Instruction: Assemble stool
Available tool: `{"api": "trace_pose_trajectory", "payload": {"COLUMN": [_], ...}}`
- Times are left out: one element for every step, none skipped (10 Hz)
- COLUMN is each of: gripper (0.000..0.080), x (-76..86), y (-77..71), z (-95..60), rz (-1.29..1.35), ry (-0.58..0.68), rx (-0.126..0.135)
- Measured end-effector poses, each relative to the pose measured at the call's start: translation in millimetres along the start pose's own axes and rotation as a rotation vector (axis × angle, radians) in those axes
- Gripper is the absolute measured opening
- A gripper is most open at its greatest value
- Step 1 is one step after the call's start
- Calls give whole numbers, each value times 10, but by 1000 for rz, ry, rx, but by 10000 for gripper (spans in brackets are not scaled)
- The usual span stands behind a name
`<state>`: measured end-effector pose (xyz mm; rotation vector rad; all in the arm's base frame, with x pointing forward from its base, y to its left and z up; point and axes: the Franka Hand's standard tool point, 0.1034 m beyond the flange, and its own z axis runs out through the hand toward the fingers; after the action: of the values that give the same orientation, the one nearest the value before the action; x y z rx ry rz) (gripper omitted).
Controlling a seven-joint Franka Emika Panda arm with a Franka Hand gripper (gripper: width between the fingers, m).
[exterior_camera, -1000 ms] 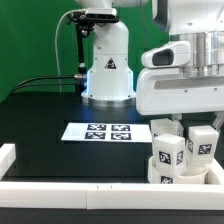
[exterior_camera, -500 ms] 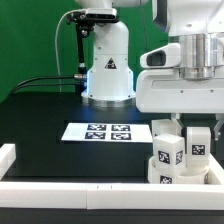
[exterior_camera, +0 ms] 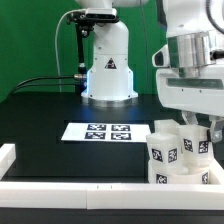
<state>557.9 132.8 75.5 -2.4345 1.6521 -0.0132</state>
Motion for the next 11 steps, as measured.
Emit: {"api": "trace_pose_trajectory", "payload": {"gripper": [341,341,344,344,560,560,631,644,644,648,648], "x": [-12,-10,-7,-7,-6,-7,-13,-14,-2,5,10], "y": [2,6,7,6,-6,-39,-88,-134,-145,-132,-130], "z": [7,11,13,10,-9,-67,-183,-302,-340,-319,-317], "rz": [49,58,36,9,-8,-90,-222,-333,-491,-550,-622], "ry": [-4,-4,-4,-5,-15,-28,-48,-69,-74,-73,-74], "rx": [1,0,0,-1,-10,-18,-19,-17,-20,-21,-19]}}
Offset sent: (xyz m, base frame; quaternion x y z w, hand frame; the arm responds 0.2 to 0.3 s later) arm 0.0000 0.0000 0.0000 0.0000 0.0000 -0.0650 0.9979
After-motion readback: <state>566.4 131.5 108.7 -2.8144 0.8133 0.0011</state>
